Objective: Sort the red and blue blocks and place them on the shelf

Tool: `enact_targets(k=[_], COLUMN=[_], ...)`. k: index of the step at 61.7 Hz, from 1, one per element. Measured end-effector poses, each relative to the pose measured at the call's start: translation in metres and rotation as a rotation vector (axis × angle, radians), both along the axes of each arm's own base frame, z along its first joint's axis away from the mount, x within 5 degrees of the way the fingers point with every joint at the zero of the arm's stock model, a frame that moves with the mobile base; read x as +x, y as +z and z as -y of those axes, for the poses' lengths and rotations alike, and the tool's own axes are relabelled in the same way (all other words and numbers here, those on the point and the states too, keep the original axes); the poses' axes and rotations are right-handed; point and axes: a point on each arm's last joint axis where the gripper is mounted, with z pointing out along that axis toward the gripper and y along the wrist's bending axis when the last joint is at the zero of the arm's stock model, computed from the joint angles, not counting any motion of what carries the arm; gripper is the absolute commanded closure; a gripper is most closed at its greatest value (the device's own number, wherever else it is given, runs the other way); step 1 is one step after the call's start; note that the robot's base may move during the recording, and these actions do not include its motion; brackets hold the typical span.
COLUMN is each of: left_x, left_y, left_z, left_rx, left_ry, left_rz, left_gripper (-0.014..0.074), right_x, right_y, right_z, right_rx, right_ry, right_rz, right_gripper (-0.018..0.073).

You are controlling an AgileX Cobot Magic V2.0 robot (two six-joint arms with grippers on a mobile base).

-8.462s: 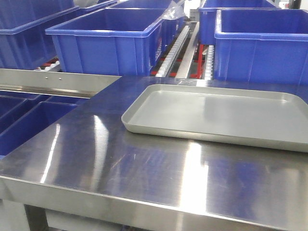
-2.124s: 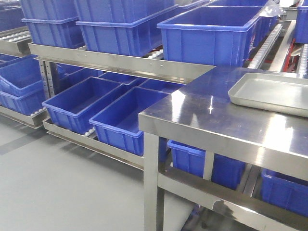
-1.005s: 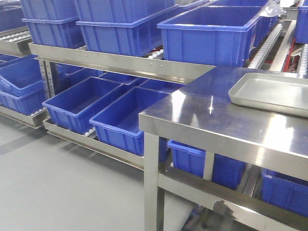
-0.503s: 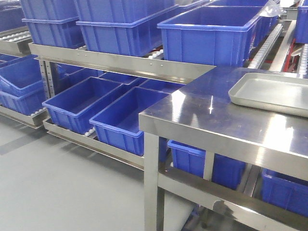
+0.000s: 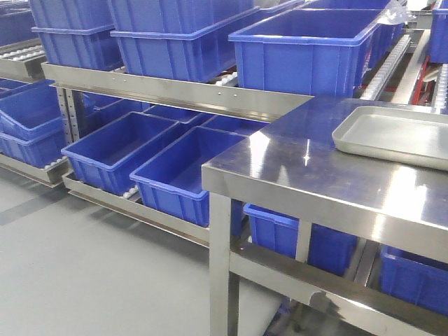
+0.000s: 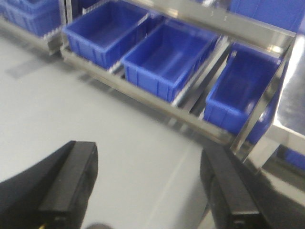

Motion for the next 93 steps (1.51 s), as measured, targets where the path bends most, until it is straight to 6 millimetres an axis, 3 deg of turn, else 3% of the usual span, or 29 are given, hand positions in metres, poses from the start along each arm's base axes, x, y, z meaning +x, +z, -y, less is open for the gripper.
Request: enact_targets(k=[7, 17, 21, 36, 93], left_x=[-0.009, -0.015, -0.017, -0.019, -0.02], left_y=[-0.024, -0.078, -0.089, -0.082, -0.079], left_z=[0.0, 0.005, 0.006, 0.006, 0.006], left_rx=[-0.028, -0.106, -0.135, -0.117, -0.048], left_ry=[-0.025, -0.079, -0.091, -0.104, -0.123], left_rz=[0.073, 0.178, 0.232, 0.312, 0.355], left_gripper=[0.0473, 0.0473, 0.0473, 0.0473, 0.0473], right_x=[0.0, 0.0, 0.0, 0.0, 0.0], right_y=[0.0, 0.0, 0.0, 0.0, 0.0], right_z=[0.0, 0.0, 0.0, 0.0, 0.0], right_rx=[0.0, 0.0, 0.0, -0.001, -0.001], right_ry=[0.0, 0.0, 0.0, 0.0, 0.0], right_rz=[0.0, 0.0, 0.0, 0.003, 0.003], right_gripper=[0.051, 0.051, 0.051, 0.051, 0.051])
